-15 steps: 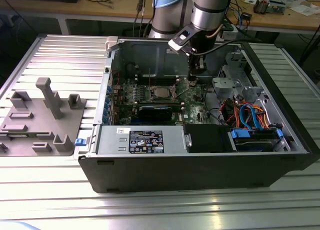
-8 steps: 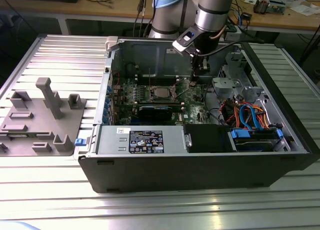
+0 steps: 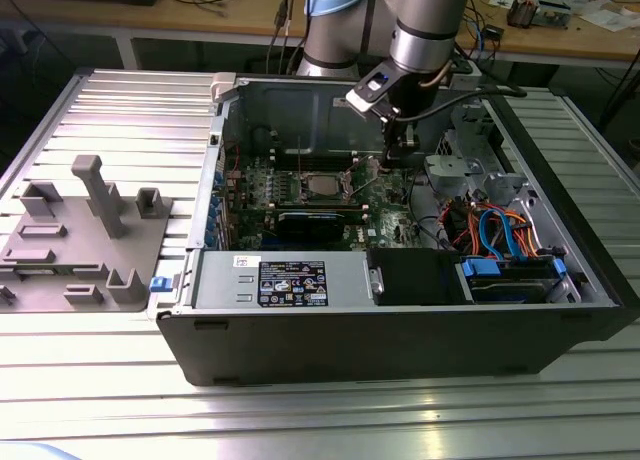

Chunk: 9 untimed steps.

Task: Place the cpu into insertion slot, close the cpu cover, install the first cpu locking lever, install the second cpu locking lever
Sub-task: 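Close the cpu cover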

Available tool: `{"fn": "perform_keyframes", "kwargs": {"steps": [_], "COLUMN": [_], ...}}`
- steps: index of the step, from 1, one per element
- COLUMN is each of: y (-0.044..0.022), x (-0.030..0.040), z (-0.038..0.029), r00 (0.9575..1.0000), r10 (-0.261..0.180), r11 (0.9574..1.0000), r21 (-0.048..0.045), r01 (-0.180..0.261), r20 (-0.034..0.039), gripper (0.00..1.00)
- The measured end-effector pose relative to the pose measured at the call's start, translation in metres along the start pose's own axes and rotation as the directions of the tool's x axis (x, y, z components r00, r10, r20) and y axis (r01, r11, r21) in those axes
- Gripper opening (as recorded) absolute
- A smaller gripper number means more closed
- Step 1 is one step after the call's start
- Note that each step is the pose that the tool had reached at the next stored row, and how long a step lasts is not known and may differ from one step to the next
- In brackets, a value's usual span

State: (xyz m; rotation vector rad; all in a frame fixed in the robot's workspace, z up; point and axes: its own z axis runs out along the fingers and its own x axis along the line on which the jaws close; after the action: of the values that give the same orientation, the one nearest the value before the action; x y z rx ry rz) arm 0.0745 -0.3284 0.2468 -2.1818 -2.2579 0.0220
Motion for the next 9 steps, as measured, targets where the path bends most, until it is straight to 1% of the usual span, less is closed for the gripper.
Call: {"fn": "perform_keyframes", "kwargs": {"steps": [5, 9], "y": [-0.0032, -0.0039], "x": [0.0001, 0.0001], "z": [0.0005, 0.0005], "r00": [1.0, 1.0], "r10": [0.0, 0.0], "r11": [1.0, 1.0], "r21": [-0.0001, 0.0], "r01": [0.0, 0.0], "r20": [-0.0004, -0.0004], "gripper": [0.11, 0.11]}}
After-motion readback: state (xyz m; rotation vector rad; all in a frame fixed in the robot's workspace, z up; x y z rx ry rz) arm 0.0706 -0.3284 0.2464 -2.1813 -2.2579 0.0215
